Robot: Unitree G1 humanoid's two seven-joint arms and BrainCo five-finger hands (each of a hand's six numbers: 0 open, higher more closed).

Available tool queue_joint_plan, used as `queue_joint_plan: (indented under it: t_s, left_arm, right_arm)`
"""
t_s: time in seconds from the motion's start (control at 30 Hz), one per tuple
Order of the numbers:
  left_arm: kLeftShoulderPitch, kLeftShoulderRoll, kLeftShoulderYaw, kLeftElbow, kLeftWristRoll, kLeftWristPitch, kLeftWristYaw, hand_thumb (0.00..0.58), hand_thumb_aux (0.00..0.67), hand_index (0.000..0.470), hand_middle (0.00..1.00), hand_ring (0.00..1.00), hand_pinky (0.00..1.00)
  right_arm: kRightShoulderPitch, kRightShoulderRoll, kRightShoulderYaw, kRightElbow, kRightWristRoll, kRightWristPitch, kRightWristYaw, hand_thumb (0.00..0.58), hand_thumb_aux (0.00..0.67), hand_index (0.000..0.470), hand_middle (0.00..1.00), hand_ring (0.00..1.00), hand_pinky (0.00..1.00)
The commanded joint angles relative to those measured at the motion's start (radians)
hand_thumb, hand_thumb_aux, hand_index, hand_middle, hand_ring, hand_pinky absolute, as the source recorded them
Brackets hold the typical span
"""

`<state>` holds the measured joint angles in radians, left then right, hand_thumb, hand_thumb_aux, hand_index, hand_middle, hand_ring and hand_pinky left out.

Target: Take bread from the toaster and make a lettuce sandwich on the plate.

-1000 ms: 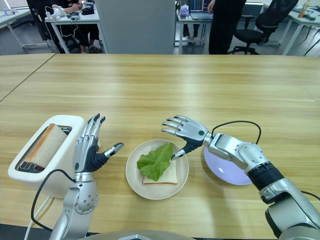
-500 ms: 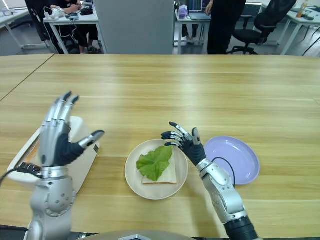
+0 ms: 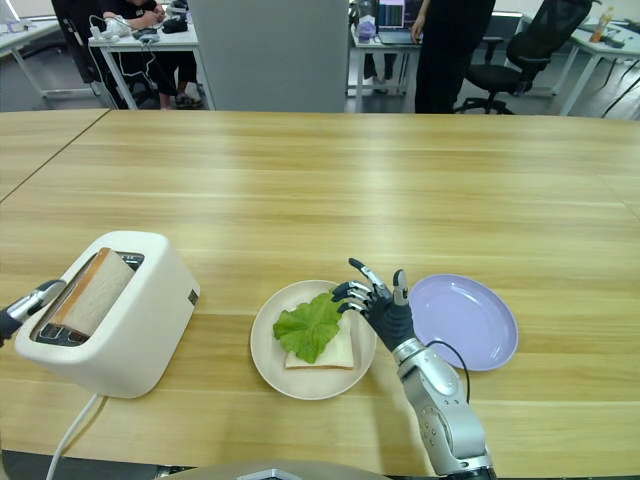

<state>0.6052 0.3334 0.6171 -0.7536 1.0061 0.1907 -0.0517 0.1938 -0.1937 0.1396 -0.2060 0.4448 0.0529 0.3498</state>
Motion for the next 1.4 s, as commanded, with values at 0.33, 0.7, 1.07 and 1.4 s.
queue_joint_plan:
  t_s: [0.33,0.7,1.07,1.4]
  left_arm:
    - [-0.008,-0.028,-0.131,0.140,-0.053,-0.012,-0.038,0.000,0.000,0.000,0.00,0.00,0.00]
    - [-0.029,-0.044,-0.117,0.130,-0.071,-0.005,0.036,0.580,0.670,0.460,0.00,0.00,0.00]
    - [-0.131,-0.081,-0.116,0.075,-0.130,-0.014,0.125,0.580,0.670,0.460,0.00,0.00,0.00]
    - [-0.323,-0.085,-0.106,0.106,-0.282,-0.003,0.143,0.580,0.670,0.460,1.00,1.00,1.00]
  right_arm:
    - [0.007,0.016,-0.026,-0.010,-0.073,-0.020,0.016,0.000,0.000,0.000,0.44,0.44,0.44]
    - [0.000,0.016,-0.038,0.026,-0.091,-0.015,0.036,0.000,0.000,0.000,0.43,0.43,0.43]
    - [-0.013,0.018,-0.044,0.061,-0.114,-0.017,0.043,0.000,0.000,0.000,0.42,0.42,0.42]
    - [-0.045,0.024,-0.057,0.104,-0.129,-0.022,0.048,0.000,0.000,0.000,0.42,0.42,0.42]
